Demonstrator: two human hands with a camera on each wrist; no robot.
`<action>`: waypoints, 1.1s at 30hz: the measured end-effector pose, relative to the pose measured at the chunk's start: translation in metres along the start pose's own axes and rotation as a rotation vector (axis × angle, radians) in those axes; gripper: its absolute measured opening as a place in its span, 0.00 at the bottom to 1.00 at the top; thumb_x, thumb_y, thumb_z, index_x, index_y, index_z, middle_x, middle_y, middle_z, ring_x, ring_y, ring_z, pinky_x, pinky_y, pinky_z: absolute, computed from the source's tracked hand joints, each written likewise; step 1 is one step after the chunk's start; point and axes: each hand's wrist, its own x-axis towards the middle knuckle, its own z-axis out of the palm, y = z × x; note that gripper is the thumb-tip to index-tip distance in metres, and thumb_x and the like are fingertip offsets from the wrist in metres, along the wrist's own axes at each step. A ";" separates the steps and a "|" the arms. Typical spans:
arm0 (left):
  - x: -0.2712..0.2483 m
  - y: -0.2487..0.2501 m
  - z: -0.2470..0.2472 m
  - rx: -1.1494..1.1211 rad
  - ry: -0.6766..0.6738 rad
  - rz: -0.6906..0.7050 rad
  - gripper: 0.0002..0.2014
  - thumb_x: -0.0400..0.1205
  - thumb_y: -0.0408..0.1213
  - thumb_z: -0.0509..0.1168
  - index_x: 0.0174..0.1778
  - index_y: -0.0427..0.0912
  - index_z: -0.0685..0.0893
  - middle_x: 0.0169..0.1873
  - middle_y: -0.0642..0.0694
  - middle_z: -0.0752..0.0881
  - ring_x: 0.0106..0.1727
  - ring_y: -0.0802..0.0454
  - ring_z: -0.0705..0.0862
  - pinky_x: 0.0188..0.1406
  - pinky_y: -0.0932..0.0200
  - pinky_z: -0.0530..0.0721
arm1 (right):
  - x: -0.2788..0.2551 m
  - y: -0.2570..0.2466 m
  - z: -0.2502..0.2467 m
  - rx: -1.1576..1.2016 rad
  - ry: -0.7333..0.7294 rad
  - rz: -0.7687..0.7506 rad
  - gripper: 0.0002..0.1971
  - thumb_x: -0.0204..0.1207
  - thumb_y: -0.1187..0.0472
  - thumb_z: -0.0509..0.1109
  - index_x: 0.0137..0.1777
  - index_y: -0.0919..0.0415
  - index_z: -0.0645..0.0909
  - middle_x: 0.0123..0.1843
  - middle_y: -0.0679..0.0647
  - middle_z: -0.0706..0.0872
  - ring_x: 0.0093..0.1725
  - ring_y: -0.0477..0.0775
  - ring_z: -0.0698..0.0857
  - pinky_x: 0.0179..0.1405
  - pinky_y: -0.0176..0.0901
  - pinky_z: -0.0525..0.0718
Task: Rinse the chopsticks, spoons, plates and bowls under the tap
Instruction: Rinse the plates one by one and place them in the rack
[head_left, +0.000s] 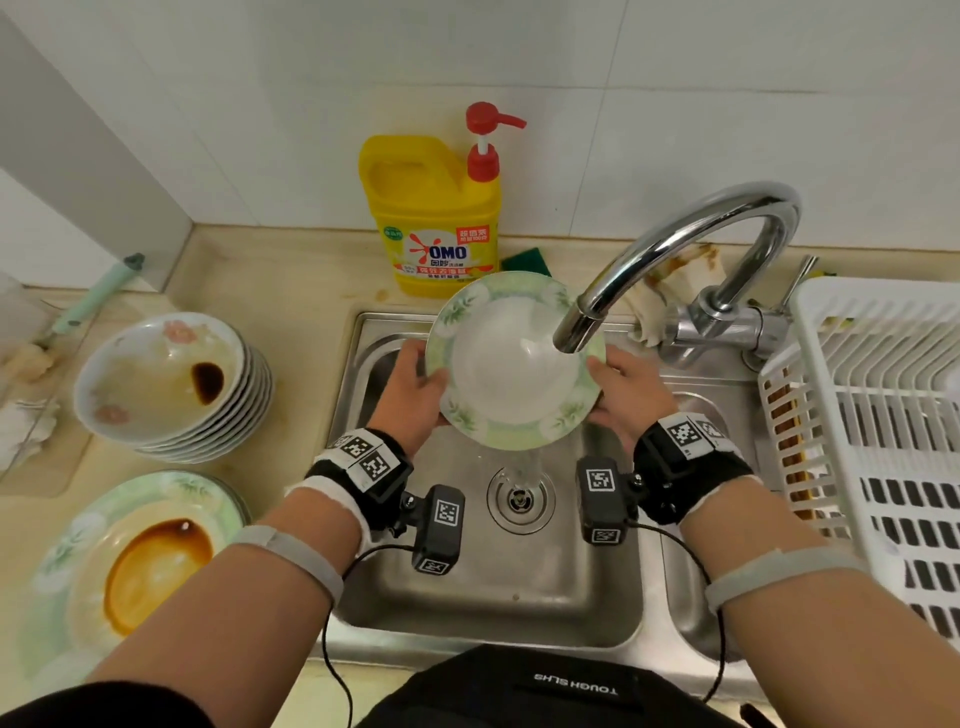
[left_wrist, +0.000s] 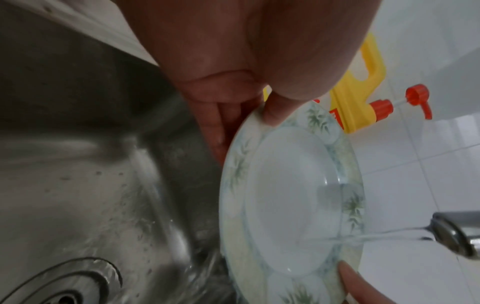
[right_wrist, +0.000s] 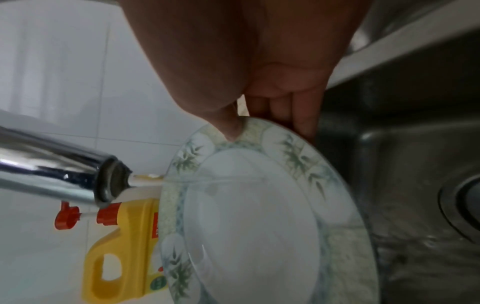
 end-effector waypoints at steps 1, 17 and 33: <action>-0.001 0.001 -0.005 0.008 0.022 0.029 0.10 0.89 0.30 0.59 0.64 0.46 0.75 0.57 0.45 0.87 0.56 0.46 0.89 0.43 0.52 0.92 | -0.001 0.001 0.005 0.038 -0.018 0.014 0.13 0.86 0.59 0.65 0.47 0.44 0.90 0.56 0.58 0.93 0.58 0.64 0.91 0.55 0.66 0.91; -0.049 0.005 -0.008 0.144 -0.077 0.013 0.25 0.86 0.28 0.66 0.73 0.54 0.69 0.62 0.46 0.82 0.59 0.43 0.86 0.42 0.36 0.93 | -0.029 0.027 -0.004 0.105 -0.114 0.234 0.10 0.86 0.70 0.65 0.57 0.57 0.85 0.53 0.58 0.92 0.50 0.60 0.92 0.39 0.49 0.90; -0.127 0.038 -0.066 0.633 0.232 0.500 0.16 0.87 0.35 0.67 0.72 0.43 0.84 0.55 0.53 0.88 0.56 0.54 0.86 0.54 0.70 0.80 | -0.063 -0.010 0.018 -0.383 -0.341 -0.237 0.06 0.84 0.61 0.72 0.54 0.61 0.89 0.48 0.57 0.94 0.42 0.49 0.94 0.48 0.47 0.93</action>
